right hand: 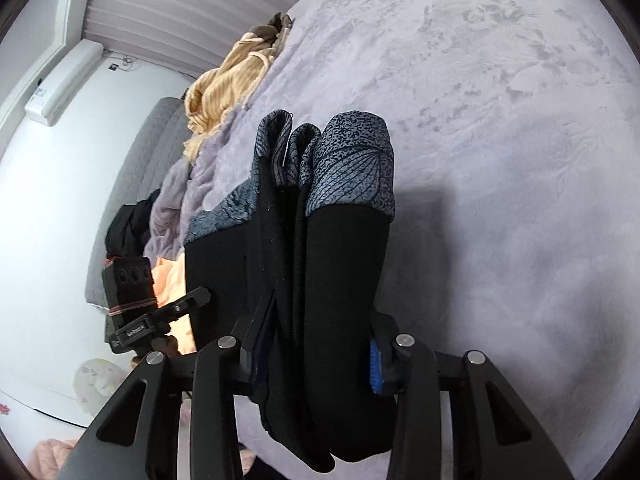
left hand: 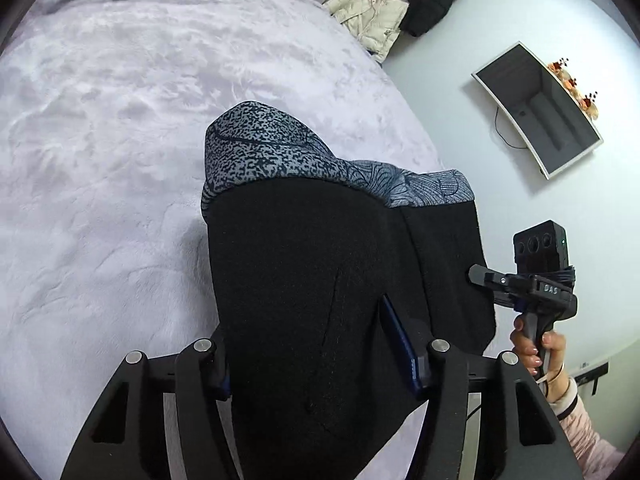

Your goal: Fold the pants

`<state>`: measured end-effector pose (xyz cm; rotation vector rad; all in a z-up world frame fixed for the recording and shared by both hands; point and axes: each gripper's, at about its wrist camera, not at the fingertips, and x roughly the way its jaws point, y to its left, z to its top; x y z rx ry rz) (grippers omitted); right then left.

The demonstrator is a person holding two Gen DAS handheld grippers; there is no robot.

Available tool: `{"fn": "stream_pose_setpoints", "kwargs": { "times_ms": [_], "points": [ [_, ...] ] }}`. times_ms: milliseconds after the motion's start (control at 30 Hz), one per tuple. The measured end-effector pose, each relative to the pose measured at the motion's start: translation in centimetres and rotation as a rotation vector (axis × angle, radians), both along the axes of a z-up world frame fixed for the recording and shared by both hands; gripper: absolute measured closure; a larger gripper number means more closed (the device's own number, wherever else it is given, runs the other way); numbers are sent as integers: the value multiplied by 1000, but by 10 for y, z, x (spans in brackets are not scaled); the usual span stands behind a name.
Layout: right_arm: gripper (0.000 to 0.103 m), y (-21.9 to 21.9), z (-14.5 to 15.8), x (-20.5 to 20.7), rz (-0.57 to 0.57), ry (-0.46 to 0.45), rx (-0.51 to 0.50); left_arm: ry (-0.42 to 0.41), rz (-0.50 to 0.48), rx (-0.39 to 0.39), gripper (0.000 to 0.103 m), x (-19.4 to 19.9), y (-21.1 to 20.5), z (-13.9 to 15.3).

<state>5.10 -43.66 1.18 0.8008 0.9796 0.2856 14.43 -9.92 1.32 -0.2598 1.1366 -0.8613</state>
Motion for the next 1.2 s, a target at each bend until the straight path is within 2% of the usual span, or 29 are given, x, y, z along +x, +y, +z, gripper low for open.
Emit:
{"fn": "stream_pose_setpoints", "kwargs": {
  "times_ms": [67, 167, 233, 300, 333, 400, 467, 533, 633, 700, 733, 867, 967, 1067, 1100, 1133, 1200],
  "points": [
    [62, 16, 14, -8, 25, -12, 5, -56, -13, 37, 42, -16, 8, 19],
    [62, 39, 29, -20, 45, -38, 42, -89, -4, 51, 42, -36, 34, 43],
    [62, 49, 30, -28, 50, -63, 92, -111, 11, 61, 42, -47, 54, 54],
    [62, 62, 24, -30, 60, -74, 89, -149, 46, 102, 41, -58, 71, 55],
    [58, 68, 17, -29, 58, -63, 72, -165, 73, 148, 35, -61, 77, 50],
    [54, 81, -1, -24, 39, 6, -4, -165, 141, 253, 34, -65, 85, 33],
    [53, 92, -19, -20, 7, 108, -127, -176, 195, 347, 34, -73, 98, 17],
    [52, 94, -18, -30, -22, 86, -162, -194, 214, 359, 34, -82, 108, 16],
    [52, 89, 7, -49, -57, 24, -243, -245, 234, 337, 34, -85, 117, 34],
    [70, 89, 28, -64, -70, -48, -291, -302, 253, 340, 27, -81, 109, 46],
    [77, 94, 39, -67, -66, -73, -305, -327, 264, 336, 13, -80, 103, 50],
    [77, 128, 57, -64, -16, -136, -344, -374, 249, 315, 11, -83, 78, 44],
    [77, 148, 39, -63, -2, -101, -401, -374, 244, 361, 11, -92, 54, 29],
    [77, 147, 5, -70, -49, -73, -362, -380, 237, 401, 10, -101, 41, 8],
    [77, 145, 0, -74, -77, -85, -345, -388, 239, 417, 5, -104, 39, 3],
    [77, 139, -5, -80, -111, -101, -302, -399, 241, 443, 0, -106, 36, -2],
    [77, 128, -11, -91, -163, -124, -209, -428, 237, 496, 0, -110, 31, -9]
  ]
}}
